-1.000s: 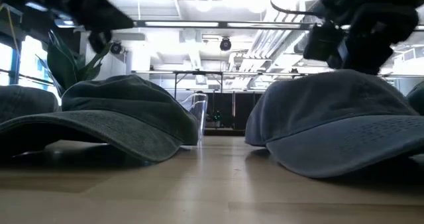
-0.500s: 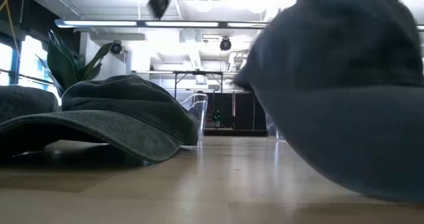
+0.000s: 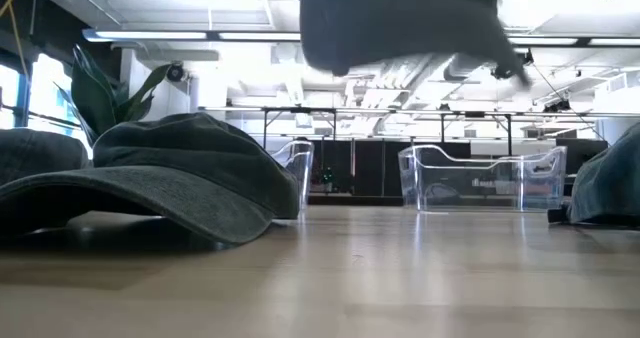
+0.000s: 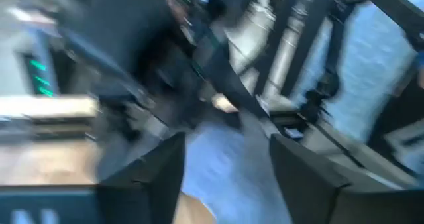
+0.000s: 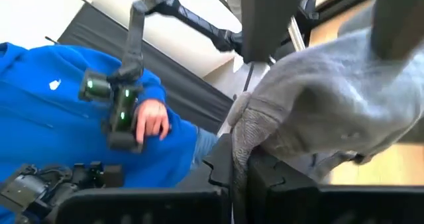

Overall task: Pick & Place hat
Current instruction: Put the right gray cap into the right transparent bin

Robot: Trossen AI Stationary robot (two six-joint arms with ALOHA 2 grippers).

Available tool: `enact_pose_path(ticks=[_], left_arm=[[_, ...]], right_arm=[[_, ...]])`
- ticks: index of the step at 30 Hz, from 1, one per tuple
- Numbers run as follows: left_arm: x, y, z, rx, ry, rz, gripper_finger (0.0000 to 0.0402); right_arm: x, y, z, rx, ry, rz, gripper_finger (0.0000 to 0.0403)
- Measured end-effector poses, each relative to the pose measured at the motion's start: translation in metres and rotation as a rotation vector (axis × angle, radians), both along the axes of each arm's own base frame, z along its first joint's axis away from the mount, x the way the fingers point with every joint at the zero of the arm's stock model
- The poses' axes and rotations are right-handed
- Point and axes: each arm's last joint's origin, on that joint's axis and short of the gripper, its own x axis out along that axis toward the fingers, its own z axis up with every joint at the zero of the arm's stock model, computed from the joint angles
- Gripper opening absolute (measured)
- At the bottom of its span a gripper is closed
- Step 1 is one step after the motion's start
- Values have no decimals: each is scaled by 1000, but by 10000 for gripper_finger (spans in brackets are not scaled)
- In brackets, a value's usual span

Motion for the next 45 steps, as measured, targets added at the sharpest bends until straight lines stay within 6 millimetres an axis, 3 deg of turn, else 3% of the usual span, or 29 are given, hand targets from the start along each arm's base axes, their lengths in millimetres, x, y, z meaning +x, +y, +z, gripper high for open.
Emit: enact_pose_path(ticks=[5, 10, 19, 25, 28, 32, 41, 45], left_arm=[[19, -6, -3, -102, 36, -140, 288], [23, -8, -4, -148, 68, -225, 273], [18, -12, -2, -170, 81, -358, 156], [11, -11, 24, -153, -109, -374, 25], [10, -10, 36, -151, -151, -369, 14], [7, -11, 59, -176, -193, -392, 12], [0, -9, 99, -201, -226, -346, 2], [0, -5, 102, -186, -166, -299, 2]], right_arm=[[0, -4, 7, -24, -32, -10, 5], [-7, -6, 11, -28, -23, -12, 9], [-36, -2, 32, 18, -32, -5, 9], [-41, 9, 36, 13, -70, 41, 5], [-42, 13, 38, -22, -124, 59, 10], [-42, 17, 44, -84, -267, 96, 48], [-42, 18, 46, -372, -614, 130, 205], [-43, 19, 46, -363, -618, 157, 225]])
